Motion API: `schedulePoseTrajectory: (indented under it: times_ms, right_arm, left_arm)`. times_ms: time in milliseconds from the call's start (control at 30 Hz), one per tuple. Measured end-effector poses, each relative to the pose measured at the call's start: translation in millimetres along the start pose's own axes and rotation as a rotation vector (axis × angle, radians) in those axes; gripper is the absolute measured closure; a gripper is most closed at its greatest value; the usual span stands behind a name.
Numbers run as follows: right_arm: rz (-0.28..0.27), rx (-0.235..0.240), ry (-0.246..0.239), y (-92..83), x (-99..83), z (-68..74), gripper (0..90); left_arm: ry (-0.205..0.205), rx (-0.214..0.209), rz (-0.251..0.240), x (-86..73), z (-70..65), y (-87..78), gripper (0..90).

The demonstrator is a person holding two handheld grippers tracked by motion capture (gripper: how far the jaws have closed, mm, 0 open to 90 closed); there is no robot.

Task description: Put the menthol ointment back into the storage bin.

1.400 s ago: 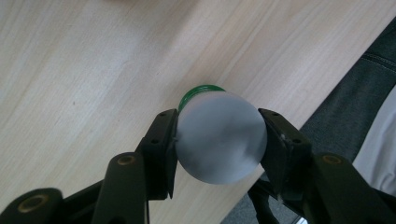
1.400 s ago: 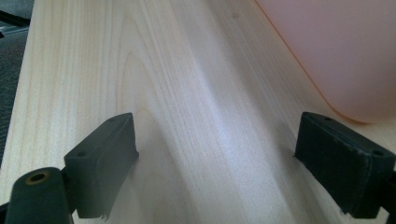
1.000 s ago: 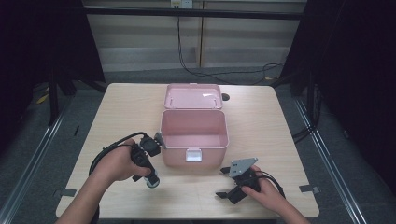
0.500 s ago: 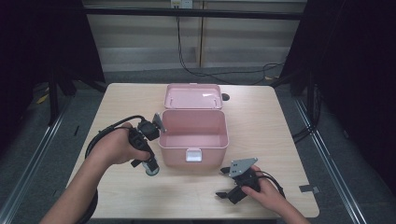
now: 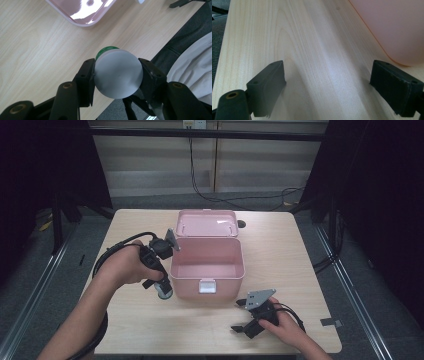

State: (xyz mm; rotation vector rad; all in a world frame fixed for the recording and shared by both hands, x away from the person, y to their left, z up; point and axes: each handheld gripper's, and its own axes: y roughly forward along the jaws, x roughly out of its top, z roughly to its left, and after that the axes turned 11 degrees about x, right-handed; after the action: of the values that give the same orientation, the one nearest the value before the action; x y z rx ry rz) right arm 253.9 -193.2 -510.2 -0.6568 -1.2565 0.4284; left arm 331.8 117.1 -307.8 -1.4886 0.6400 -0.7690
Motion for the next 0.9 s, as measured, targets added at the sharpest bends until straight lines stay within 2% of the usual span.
schedulePoseTrajectory:
  times_ms: [267, 500, 900]
  right_arm:
    - [0.0, 0.0, 0.0, 0.0, 0.0, 0.0, 11.9]
    - [0.001, 0.001, 0.003, 0.0, 0.0, 0.2, 11.9]
    - [0.001, 0.002, 0.003, 0.0, 0.0, 0.1, 11.9]
  left_arm:
    - [-0.01, 0.006, -0.02, 9.7, 5.6, -12.0, 50.3]
    - [-0.046, 0.003, -0.045, 19.5, 14.0, -27.3, 50.3]
    - [-0.101, 0.02, -0.072, 42.3, 24.7, -29.0, 50.3]
